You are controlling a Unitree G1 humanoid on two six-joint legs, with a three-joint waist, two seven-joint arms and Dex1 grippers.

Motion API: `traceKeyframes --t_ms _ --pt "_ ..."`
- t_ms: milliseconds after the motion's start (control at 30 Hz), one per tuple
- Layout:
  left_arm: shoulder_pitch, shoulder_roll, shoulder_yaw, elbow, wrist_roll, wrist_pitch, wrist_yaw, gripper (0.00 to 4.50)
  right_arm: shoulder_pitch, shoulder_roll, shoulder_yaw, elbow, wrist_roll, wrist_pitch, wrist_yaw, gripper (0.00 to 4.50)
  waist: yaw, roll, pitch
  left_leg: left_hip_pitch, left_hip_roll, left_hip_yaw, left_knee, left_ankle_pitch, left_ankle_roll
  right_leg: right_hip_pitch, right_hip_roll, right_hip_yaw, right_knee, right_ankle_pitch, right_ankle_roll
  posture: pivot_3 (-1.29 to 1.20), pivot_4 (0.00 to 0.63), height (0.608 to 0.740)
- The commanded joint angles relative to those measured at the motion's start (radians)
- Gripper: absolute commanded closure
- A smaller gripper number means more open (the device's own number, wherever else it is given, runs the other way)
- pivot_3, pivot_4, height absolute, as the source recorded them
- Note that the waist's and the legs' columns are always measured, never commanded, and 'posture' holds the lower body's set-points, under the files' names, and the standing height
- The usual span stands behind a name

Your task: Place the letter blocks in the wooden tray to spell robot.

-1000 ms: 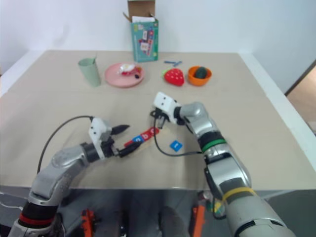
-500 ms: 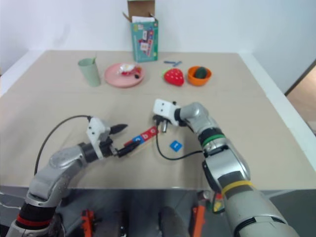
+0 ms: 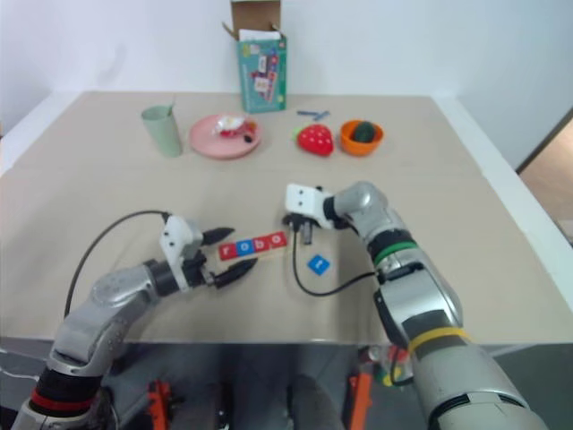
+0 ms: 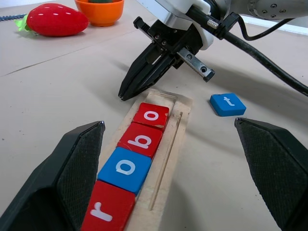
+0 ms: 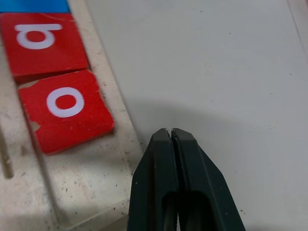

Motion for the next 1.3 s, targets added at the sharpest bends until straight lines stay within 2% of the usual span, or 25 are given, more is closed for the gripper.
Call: traceKeyframes --t_ms 33,633,967,1167,1300 --pt "-0.009 0.005 -0.006 -0.013 0.006 -0.023 -0.008 0.00 0.007 -0.017 -0.020 -0.059 0.024 0.008 0.027 4.46 0.000 0.000 0.000 0.000 0.000 0.000 0.000 0.000 0.000 0.000 0.000 0.000 0.000 0.000 0.000 0.00 0.150 0.740" --pt "-0.018 0.008 -0.012 -0.007 0.008 -0.022 -0.022 0.00 0.128 -0.085 -0.025 -0.289 0.087 0.129 0.121 4.46 0.001 0.000 0.000 0.000 0.000 0.000 0.000 0.000 0.000 0.000 0.000 0.000 0.000 0.000 0.000 0.00 0.150 0.740" --pt "-0.020 0.012 -0.016 -0.007 0.018 -0.019 -0.030 0.00 0.151 -0.095 -0.046 -0.344 0.112 0.171 0.070 4.46 0.001 0.000 0.000 0.001 0.000 0.000 0.000 0.000 0.000 0.000 0.000 0.000 0.000 0.000 0.000 0.00 0.150 0.740" --pt "-0.019 0.027 -0.021 -0.015 0.022 -0.021 -0.044 0.00 0.159 -0.129 -0.139 -0.428 0.180 0.279 0.009 4.46 0.001 0.000 0.000 0.000 0.000 0.000 0.000 0.000 0.000 0.000 0.000 0.000 0.000 0.000 0.000 0.00 0.150 0.740" --pt "-0.025 0.033 -0.029 -0.013 0.025 -0.024 -0.052 0.00 0.229 -0.171 -0.215 -0.606 0.261 0.451 0.003 3.28 0.001 0.000 0.000 0.000 0.000 0.000 0.000 0.000 0.000 0.000 0.000 0.000 0.000 0.000 0.000 0.00 0.150 0.740"
